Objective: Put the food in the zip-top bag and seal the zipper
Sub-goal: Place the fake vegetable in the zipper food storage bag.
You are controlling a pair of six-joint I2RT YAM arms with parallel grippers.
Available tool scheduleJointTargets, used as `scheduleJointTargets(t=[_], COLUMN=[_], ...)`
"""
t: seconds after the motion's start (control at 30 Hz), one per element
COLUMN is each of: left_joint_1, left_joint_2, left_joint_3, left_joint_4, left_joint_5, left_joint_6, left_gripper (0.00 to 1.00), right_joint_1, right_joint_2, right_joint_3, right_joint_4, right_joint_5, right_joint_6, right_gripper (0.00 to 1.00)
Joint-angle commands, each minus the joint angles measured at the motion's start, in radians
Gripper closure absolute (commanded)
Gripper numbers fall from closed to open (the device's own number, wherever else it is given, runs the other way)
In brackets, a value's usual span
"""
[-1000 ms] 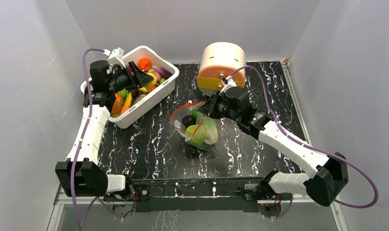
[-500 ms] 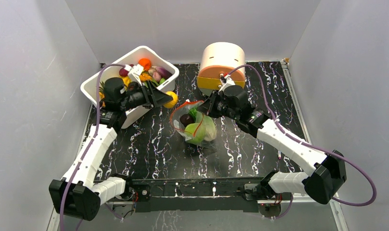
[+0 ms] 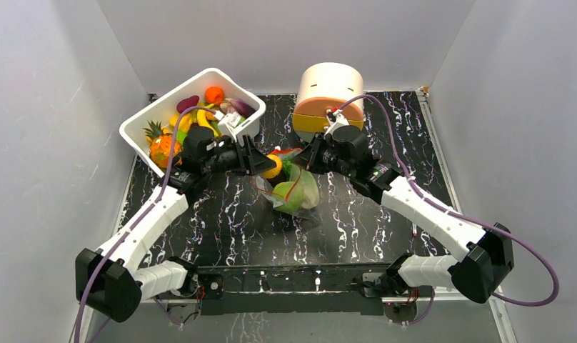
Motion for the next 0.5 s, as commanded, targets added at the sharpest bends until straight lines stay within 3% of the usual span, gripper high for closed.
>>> scheduleJointTargets(t=[0.0, 0.1, 0.2, 0.3, 0.47], left_joint_1=[-0.043, -0.071, -0.097, -0.111, -0.112], left_joint_2=[0.026, 0.049, 0.065, 0.066, 0.032], left_joint_3=[-0.01, -0.01, 0.017, 0.06, 0.138], left_joint_4=[0.013, 0.018, -0.012, -0.083, -0.228], left_joint_5=[-0.095, -0.127, -0.165, -0.218, -0.334], left_joint_6=[0.027, 0.029, 0.051, 0.091, 0.18], left_gripper=[0.57, 0.53, 0.43, 0.31, 0.18], right_joint_1=[0.003, 0.003, 0.003, 0.003, 0.003], right_joint_2=[-0.025, -0.026, -0.034, -0.038, -0.039], right_joint_3=[0.04, 0.037, 0.029, 0.028, 0.025], right_joint_4=[0.1, 0.098, 0.103, 0.101, 0.079], right_joint_5=[-0.014, -0.019, -0.016, -0.008, 0.011], right_joint_6=[0.003, 0.003, 0.002, -0.005, -0.018], right_gripper=[1.0, 1.0, 1.0, 1.0, 1.0])
